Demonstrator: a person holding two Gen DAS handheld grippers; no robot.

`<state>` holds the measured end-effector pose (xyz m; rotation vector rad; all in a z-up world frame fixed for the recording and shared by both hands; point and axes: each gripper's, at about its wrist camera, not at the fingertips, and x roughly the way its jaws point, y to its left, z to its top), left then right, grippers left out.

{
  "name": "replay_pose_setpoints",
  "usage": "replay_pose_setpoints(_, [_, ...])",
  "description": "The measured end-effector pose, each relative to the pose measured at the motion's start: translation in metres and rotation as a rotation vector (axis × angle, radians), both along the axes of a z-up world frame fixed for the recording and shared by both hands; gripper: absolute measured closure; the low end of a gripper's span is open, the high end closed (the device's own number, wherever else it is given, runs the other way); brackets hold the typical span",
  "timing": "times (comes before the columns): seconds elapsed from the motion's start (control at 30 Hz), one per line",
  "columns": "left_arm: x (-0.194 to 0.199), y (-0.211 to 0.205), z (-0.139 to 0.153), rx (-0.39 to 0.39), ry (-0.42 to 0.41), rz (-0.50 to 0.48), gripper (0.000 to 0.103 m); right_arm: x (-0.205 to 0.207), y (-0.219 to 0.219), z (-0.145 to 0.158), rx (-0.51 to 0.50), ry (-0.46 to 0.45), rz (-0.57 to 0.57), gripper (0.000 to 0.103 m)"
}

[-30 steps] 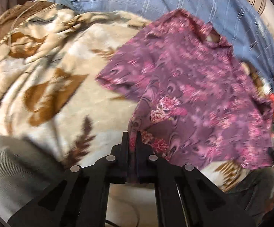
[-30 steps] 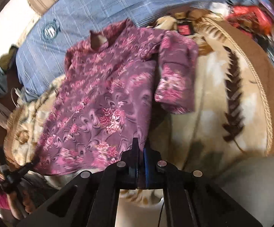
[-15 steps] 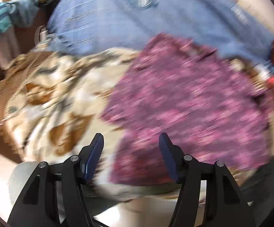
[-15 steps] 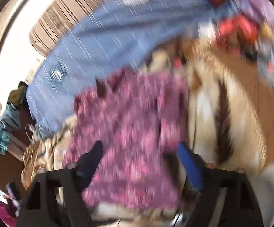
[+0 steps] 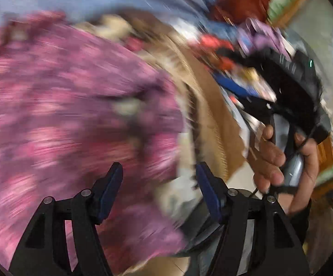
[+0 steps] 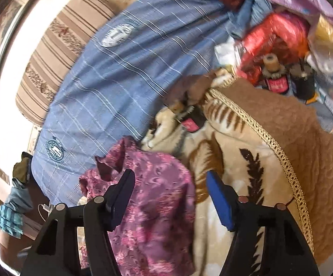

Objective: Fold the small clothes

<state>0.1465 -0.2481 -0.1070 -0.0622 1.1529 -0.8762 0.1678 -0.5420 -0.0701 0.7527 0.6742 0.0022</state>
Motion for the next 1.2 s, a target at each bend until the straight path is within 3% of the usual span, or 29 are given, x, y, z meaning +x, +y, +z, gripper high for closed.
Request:
replay_pose_setpoints(0.07, [0.006, -0.027, -0.018, 0.066, 0.006, -0.005, 0.044, 0.002, -0.005, -0.007, 0.037, 0.016, -0.004, 0.039])
replay_pose_setpoints(0.1, [0.008, -0.03, -0.022, 0.077, -0.003, 0.005, 0.08, 0.003, -0.007, -0.009, 0.048, 0.015, 0.001, 0.037])
replay_pose_setpoints(0.13, [0.013, -0.029, -0.025, 0.081, 0.021, 0.02, 0.098, 0.005, -0.007, -0.01, 0.055, 0.021, 0.01, 0.037])
replay_pose_setpoints(0.2, [0.02, -0.007, -0.021, -0.042, 0.129, 0.083, 0.099, 0.006, -0.007, -0.012, 0.077, 0.011, 0.03, 0.038])
replay_pose_setpoints(0.37, [0.011, 0.081, 0.003, -0.562, 0.36, 0.19, 0.099, 0.013, -0.002, -0.017, 0.18, -0.004, 0.116, 0.037])
replay_pose_setpoints(0.4, [0.009, 0.093, -0.002, -0.602, 0.396, 0.218, 0.099, 0.017, 0.002, -0.02, 0.207, 0.009, 0.14, 0.037])
replay_pose_setpoints(0.47, [0.006, 0.11, -0.02, -0.547, 0.425, 0.27, 0.099, 0.028, 0.014, -0.031, 0.26, 0.06, 0.19, 0.037])
replay_pose_setpoints(0.53, [0.002, 0.118, -0.047, -0.526, 0.518, 0.302, 0.099, 0.042, 0.032, -0.048, 0.33, 0.128, 0.253, 0.038])
replay_pose_setpoints(0.6, [-0.005, 0.126, -0.077, -0.595, 0.662, 0.331, 0.099, 0.053, 0.049, -0.06, 0.325, 0.192, 0.276, 0.039])
replay_pose_setpoints(0.63, [-0.009, 0.128, -0.082, -0.598, 0.682, 0.343, 0.099, 0.061, 0.063, -0.069, 0.299, 0.233, 0.28, 0.041])
replay_pose_setpoints(0.67, [-0.013, 0.131, -0.085, -0.577, 0.691, 0.364, 0.099, 0.064, 0.071, -0.073, 0.286, 0.25, 0.283, 0.051])
replay_pose_setpoints(0.73, [-0.017, 0.122, -0.088, -0.517, 0.667, 0.372, 0.098, 0.071, 0.091, -0.078, 0.222, 0.283, 0.314, 0.073])
replay_pose_setpoints(0.77, [-0.019, 0.119, -0.082, -0.474, 0.642, 0.365, 0.098, 0.072, 0.097, -0.077, 0.175, 0.293, 0.315, 0.099])
replay_pose_setpoints(0.83, [-0.024, 0.122, -0.06, -0.409, 0.565, 0.338, 0.088, 0.066, 0.102, -0.066, 0.095, 0.252, 0.299, 0.101])
replay_pose_setpoints(0.93, [-0.03, 0.137, -0.022, -0.331, 0.384, 0.32, 0.069, 0.049, 0.106, -0.025, 0.016, 0.066, 0.306, 0.101])
replay_pose_setpoints(1.03, [-0.03, 0.169, 0.017, -0.301, 0.215, 0.335, 0.06, 0.043, 0.129, 0.002, 0.059, -0.081, 0.423, 0.1])
replay_pose_setpoints(1.1, [-0.023, 0.188, 0.034, -0.286, 0.13, 0.386, 0.05, 0.045, 0.16, 0.006, 0.06, -0.101, 0.512, 0.095])
replay_pose_setpoints(1.17, [-0.01, 0.21, 0.042, -0.246, 0.072, 0.444, 0.049, 0.05, 0.189, -0.006, 0.078, -0.067, 0.588, 0.093])
replay_pose_setpoints(1.2, [-0.004, 0.216, 0.036, -0.233, 0.066, 0.455, 0.049, 0.055, 0.209, -0.018, 0.106, -0.014, 0.664, 0.082])
